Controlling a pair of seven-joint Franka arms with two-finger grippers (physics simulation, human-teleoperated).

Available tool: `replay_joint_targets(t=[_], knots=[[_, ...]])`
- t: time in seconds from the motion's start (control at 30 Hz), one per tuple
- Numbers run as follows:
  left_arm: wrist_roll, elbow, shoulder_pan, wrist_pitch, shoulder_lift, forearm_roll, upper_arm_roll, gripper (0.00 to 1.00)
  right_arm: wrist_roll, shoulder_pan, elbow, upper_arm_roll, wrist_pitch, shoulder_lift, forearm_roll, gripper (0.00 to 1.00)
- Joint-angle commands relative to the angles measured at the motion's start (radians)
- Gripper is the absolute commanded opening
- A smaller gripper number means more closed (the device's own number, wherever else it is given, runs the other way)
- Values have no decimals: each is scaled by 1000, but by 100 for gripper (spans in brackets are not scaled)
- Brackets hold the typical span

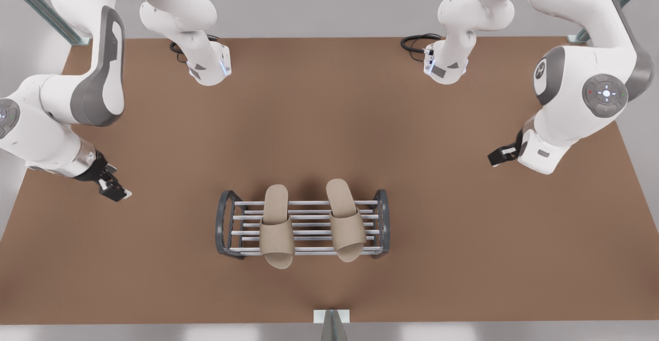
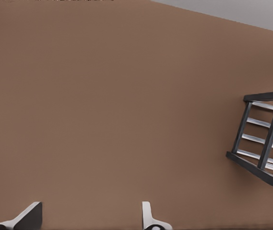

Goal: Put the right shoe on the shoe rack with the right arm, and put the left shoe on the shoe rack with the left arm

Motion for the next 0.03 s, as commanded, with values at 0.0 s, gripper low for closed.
replay_joint_targets(t=[0.0], knots=[[325, 11, -2, -8, 8, -7, -3, 100, -829, 5, 2, 2, -69, 6, 17, 100]])
